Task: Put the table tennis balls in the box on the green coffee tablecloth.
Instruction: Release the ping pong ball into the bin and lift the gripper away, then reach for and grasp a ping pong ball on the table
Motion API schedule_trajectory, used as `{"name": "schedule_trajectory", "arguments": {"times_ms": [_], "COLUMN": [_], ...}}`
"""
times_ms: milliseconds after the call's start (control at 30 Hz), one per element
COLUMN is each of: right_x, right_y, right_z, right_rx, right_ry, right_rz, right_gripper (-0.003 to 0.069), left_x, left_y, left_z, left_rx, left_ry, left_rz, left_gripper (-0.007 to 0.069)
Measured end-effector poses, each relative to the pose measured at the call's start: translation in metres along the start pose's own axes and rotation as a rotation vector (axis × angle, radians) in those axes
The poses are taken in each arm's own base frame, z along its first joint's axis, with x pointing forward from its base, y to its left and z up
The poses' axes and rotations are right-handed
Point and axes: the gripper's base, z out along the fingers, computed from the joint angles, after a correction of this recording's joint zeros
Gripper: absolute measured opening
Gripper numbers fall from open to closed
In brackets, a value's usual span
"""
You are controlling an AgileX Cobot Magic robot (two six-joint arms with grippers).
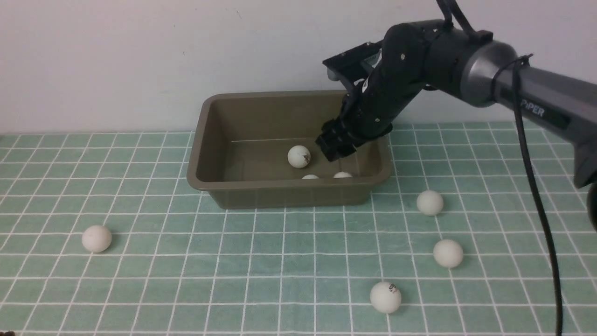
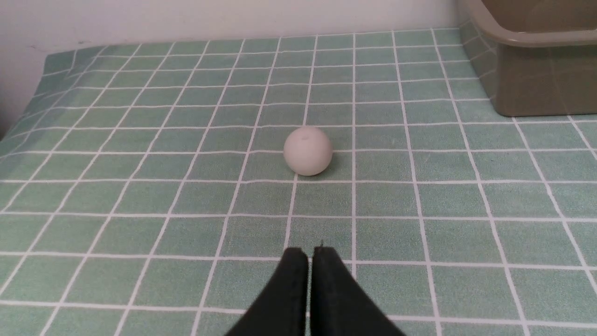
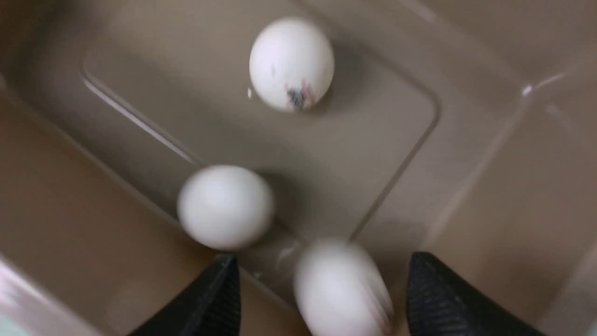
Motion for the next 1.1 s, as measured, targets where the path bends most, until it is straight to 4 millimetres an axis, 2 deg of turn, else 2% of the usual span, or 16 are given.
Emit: {"name": "schedule_trajectory", "arguments": {"times_ms": [33, 67, 233, 267, 300, 400, 500, 600, 633, 700, 900, 1033, 1100], "right_x": [-0.001, -0.012, -0.03, -0.03, -0.034, -0.034, -0.023, -0.015, -0.001, 0.015, 0.068, 0.081, 0.082], "right_y": [0.0, -0.001, -0.008, -0.008, -0.015, -0.031, -0.051, -0.06, -0.068, -0.072, -0.064, -0.062, -0.062], "right_z": [0.0, -0.017, -0.057, -0.058, -0.069, -0.089, -0.104, -0.111, -0.11, -0.102, -0.048, -0.032, -0.029], "right_rx": [0.001, 0.011, 0.097, 0.098, 0.153, 0.235, 0.282, 0.296, 0.286, 0.257, 0.164, 0.155, 0.156], "right_ry": [0.0, -0.012, -0.016, -0.02, -0.039, -0.066, -0.057, -0.044, 0.001, 0.06, 0.288, 0.285, 0.278], "right_rz": [0.001, 0.007, 0.017, 0.019, 0.029, 0.106, 0.19, 0.221, 0.258, 0.291, 0.32, 0.323, 0.323], "right_gripper": [0.0433, 0.044, 0.0441, 0.0441, 0.0441, 0.0441, 0.0441, 0.0441, 0.0441, 0.0441, 0.0441, 0.0441, 0.0441], "left_x": [0.0, 0.0, 0.0, 0.0, 0.0, 0.0, 0.0, 0.0, 0.0, 0.0, 0.0, 0.0, 0.0], "left_y": [0.0, 0.0, 0.0, 0.0, 0.0, 0.0, 0.0, 0.0, 0.0, 0.0, 0.0, 0.0, 0.0], "left_z": [0.0, 0.0, 0.0, 0.0, 0.0, 0.0, 0.0, 0.0, 0.0, 0.0, 0.0, 0.0, 0.0], "left_rx": [0.0, 0.0, 0.0, 0.0, 0.0, 0.0, 0.0, 0.0, 0.0, 0.0, 0.0, 0.0, 0.0], "left_ry": [0.0, 0.0, 0.0, 0.0, 0.0, 0.0, 0.0, 0.0, 0.0, 0.0, 0.0, 0.0, 0.0], "left_rz": [0.0, 0.0, 0.0, 0.0, 0.0, 0.0, 0.0, 0.0, 0.0, 0.0, 0.0, 0.0, 0.0], "left_gripper": [-0.0004, -0.0004, -0.0004, -0.0004, -0.0004, -0.0004, -0.0004, -0.0004, -0.0004, -0.0004, -0.0004, -0.0004, -0.0004]}}
